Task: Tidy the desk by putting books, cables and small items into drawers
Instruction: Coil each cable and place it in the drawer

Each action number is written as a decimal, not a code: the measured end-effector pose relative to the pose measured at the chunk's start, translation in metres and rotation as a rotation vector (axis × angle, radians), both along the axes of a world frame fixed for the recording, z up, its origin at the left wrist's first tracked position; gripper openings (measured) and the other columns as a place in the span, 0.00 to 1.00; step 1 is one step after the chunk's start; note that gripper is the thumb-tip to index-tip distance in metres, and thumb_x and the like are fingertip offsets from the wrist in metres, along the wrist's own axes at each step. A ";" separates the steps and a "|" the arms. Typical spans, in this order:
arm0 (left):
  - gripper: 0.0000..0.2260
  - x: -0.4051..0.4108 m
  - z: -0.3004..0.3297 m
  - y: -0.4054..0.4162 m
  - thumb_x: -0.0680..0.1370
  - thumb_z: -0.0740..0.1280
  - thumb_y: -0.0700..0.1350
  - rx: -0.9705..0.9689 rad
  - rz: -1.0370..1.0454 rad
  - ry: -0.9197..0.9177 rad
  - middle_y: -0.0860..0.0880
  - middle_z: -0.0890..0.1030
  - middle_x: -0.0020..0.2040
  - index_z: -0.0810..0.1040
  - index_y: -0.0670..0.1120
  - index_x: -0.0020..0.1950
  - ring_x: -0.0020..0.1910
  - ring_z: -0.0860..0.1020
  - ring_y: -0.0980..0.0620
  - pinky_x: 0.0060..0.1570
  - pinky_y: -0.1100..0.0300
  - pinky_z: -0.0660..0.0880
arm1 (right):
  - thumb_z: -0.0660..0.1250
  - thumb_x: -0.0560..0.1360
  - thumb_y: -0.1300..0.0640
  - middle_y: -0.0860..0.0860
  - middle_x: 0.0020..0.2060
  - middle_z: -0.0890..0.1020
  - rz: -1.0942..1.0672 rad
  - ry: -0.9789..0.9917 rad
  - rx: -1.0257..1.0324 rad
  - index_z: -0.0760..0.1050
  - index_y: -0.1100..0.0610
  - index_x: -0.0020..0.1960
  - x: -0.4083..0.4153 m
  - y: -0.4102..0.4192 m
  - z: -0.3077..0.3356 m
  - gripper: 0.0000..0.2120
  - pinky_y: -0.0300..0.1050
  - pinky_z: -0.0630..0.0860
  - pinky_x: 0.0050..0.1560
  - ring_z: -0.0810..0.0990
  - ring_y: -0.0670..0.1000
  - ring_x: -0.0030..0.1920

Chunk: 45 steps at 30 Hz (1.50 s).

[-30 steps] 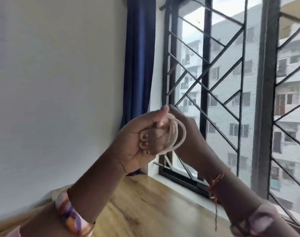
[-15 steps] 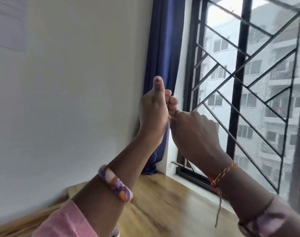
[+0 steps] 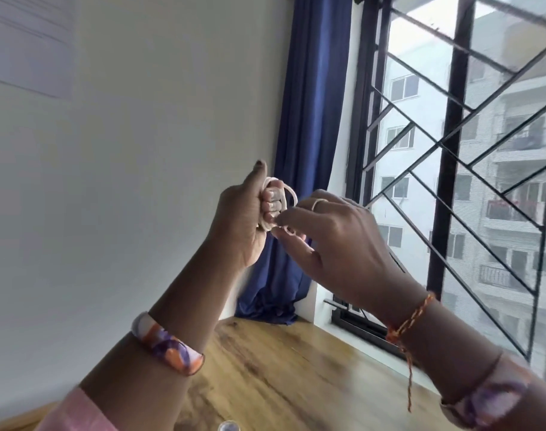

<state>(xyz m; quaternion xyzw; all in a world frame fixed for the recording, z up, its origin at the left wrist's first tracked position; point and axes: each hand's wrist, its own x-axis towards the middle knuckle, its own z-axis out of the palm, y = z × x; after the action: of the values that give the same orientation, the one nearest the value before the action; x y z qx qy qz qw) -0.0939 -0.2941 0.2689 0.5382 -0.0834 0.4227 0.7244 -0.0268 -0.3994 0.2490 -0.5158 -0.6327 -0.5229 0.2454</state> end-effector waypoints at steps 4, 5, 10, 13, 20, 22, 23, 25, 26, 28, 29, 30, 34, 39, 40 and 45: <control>0.29 -0.015 -0.001 0.000 0.80 0.44 0.60 0.066 -0.044 0.190 0.48 0.71 0.29 0.73 0.43 0.36 0.29 0.71 0.56 0.26 0.67 0.69 | 0.69 0.71 0.49 0.49 0.39 0.77 0.271 0.151 -0.095 0.82 0.54 0.43 -0.006 0.015 0.003 0.09 0.41 0.68 0.44 0.72 0.49 0.42; 0.32 -0.020 0.000 0.000 0.80 0.43 0.62 0.081 -0.081 0.213 0.47 0.73 0.31 0.77 0.43 0.37 0.31 0.72 0.55 0.28 0.67 0.70 | 0.69 0.70 0.47 0.48 0.40 0.76 0.311 0.192 -0.089 0.83 0.53 0.42 -0.008 0.016 0.005 0.10 0.42 0.69 0.46 0.71 0.49 0.45; 0.25 -0.034 -0.002 -0.003 0.81 0.47 0.57 0.140 -0.146 0.220 0.50 0.78 0.29 0.77 0.44 0.42 0.27 0.77 0.58 0.24 0.70 0.72 | 0.69 0.67 0.45 0.45 0.50 0.73 0.511 0.425 -0.252 0.81 0.49 0.38 -0.018 0.019 0.013 0.08 0.40 0.71 0.54 0.72 0.51 0.59; 0.17 -0.031 -0.006 -0.004 0.81 0.54 0.41 0.101 -0.115 0.184 0.50 0.76 0.26 0.77 0.44 0.37 0.23 0.76 0.57 0.22 0.70 0.71 | 0.69 0.68 0.46 0.53 0.43 0.78 0.517 0.440 -0.238 0.80 0.52 0.33 -0.017 0.017 0.019 0.11 0.43 0.76 0.44 0.76 0.45 0.53; 0.07 -0.024 -0.017 -0.004 0.74 0.65 0.44 0.120 0.064 0.161 0.45 0.82 0.37 0.82 0.45 0.40 0.38 0.81 0.49 0.37 0.60 0.79 | 0.67 0.68 0.40 0.47 0.41 0.75 0.385 0.466 -0.081 0.80 0.49 0.37 -0.013 0.016 0.014 0.13 0.40 0.74 0.36 0.76 0.43 0.41; 0.12 -0.023 -0.015 -0.004 0.79 0.60 0.47 0.094 0.090 0.128 0.41 0.81 0.47 0.80 0.42 0.49 0.46 0.80 0.46 0.49 0.53 0.77 | 0.66 0.70 0.41 0.48 0.36 0.75 0.385 0.505 0.082 0.77 0.49 0.32 -0.011 0.014 0.018 0.14 0.36 0.70 0.34 0.74 0.42 0.36; 0.15 -0.024 -0.014 -0.006 0.80 0.57 0.48 0.101 0.063 0.104 0.40 0.81 0.49 0.79 0.41 0.50 0.47 0.79 0.46 0.51 0.53 0.76 | 0.65 0.70 0.41 0.49 0.33 0.74 0.387 0.531 0.150 0.74 0.50 0.31 -0.010 0.013 0.020 0.16 0.34 0.68 0.33 0.72 0.42 0.34; 0.18 -0.027 -0.014 -0.011 0.81 0.53 0.49 0.196 0.008 0.061 0.42 0.81 0.46 0.79 0.40 0.50 0.47 0.79 0.49 0.52 0.56 0.75 | 0.64 0.72 0.41 0.51 0.28 0.72 0.400 0.595 0.241 0.70 0.57 0.27 -0.009 0.015 0.023 0.23 0.38 0.66 0.31 0.69 0.45 0.30; 0.19 -0.029 -0.014 -0.014 0.81 0.53 0.50 0.276 -0.006 0.060 0.42 0.81 0.45 0.78 0.39 0.51 0.47 0.78 0.49 0.52 0.57 0.74 | 0.63 0.72 0.41 0.51 0.26 0.71 0.415 0.632 0.265 0.70 0.59 0.27 -0.010 0.017 0.024 0.24 0.41 0.67 0.30 0.69 0.46 0.28; 0.22 -0.028 -0.018 -0.016 0.81 0.54 0.50 0.435 -0.040 0.088 0.38 0.76 0.48 0.73 0.32 0.57 0.49 0.74 0.46 0.53 0.56 0.71 | 0.64 0.73 0.41 0.50 0.27 0.73 0.448 0.733 0.273 0.73 0.56 0.28 -0.015 0.020 0.024 0.22 0.41 0.68 0.31 0.72 0.45 0.28; 0.23 -0.027 -0.021 -0.015 0.80 0.55 0.51 0.497 -0.053 0.115 0.37 0.75 0.49 0.70 0.30 0.59 0.50 0.72 0.46 0.54 0.55 0.70 | 0.64 0.74 0.42 0.49 0.28 0.75 0.485 0.814 0.257 0.75 0.54 0.30 -0.019 0.019 0.023 0.20 0.40 0.70 0.33 0.74 0.44 0.29; 0.22 -0.027 -0.024 -0.013 0.79 0.58 0.50 0.543 -0.063 0.139 0.37 0.75 0.49 0.70 0.31 0.59 0.50 0.72 0.46 0.53 0.55 0.70 | 0.63 0.75 0.43 0.49 0.29 0.76 0.541 0.911 0.226 0.77 0.54 0.31 -0.022 0.019 0.022 0.19 0.39 0.71 0.34 0.75 0.43 0.30; 0.10 -0.031 -0.027 -0.003 0.73 0.67 0.42 0.632 -0.104 0.148 0.49 0.81 0.42 0.76 0.40 0.53 0.45 0.78 0.52 0.48 0.61 0.74 | 0.62 0.74 0.42 0.50 0.31 0.80 0.651 1.262 -0.009 0.78 0.56 0.33 -0.025 0.010 0.021 0.20 0.41 0.77 0.35 0.80 0.46 0.33; 0.14 -0.027 -0.027 -0.001 0.64 0.67 0.37 0.677 0.128 0.156 0.49 0.80 0.38 0.80 0.47 0.48 0.41 0.78 0.53 0.44 0.59 0.76 | 0.64 0.74 0.44 0.56 0.29 0.82 0.612 1.242 -0.068 0.79 0.58 0.31 -0.027 0.009 0.016 0.20 0.44 0.78 0.34 0.80 0.52 0.30; 0.10 -0.025 -0.029 -0.005 0.63 0.66 0.39 0.665 0.242 0.154 0.53 0.79 0.33 0.79 0.50 0.41 0.36 0.76 0.55 0.40 0.60 0.74 | 0.65 0.74 0.45 0.55 0.28 0.81 0.595 1.198 -0.022 0.79 0.57 0.29 -0.026 0.012 0.015 0.20 0.43 0.77 0.33 0.80 0.51 0.29; 0.11 -0.014 -0.035 -0.013 0.70 0.66 0.40 0.917 0.825 0.114 0.59 0.73 0.27 0.70 0.53 0.32 0.28 0.73 0.61 0.30 0.74 0.64 | 0.68 0.72 0.44 0.54 0.23 0.74 0.512 1.072 0.166 0.72 0.66 0.27 -0.025 0.025 0.012 0.27 0.45 0.69 0.32 0.71 0.50 0.27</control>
<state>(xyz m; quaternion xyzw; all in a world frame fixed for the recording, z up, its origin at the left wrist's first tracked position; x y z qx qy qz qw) -0.1075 -0.3070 0.2338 0.8043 -0.0028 0.5596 0.1998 -0.0517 -0.3743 0.2613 -0.5179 -0.4819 -0.1619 0.6880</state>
